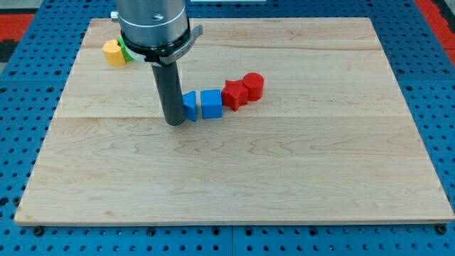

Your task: Separate the blue blocks from the red star

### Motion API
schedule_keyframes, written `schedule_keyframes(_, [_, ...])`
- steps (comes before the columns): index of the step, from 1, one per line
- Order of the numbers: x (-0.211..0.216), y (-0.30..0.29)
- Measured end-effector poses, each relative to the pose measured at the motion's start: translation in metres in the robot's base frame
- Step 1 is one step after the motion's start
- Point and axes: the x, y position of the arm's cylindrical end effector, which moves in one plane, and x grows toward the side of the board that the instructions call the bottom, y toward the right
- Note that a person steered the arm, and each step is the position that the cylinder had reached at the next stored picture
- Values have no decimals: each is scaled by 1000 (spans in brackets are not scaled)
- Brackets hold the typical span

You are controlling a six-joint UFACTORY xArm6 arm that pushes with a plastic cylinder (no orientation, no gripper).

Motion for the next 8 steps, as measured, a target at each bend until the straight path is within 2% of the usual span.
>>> schedule_keyframes(6, [1,-1])
schedule_keyframes(8, [82,15])
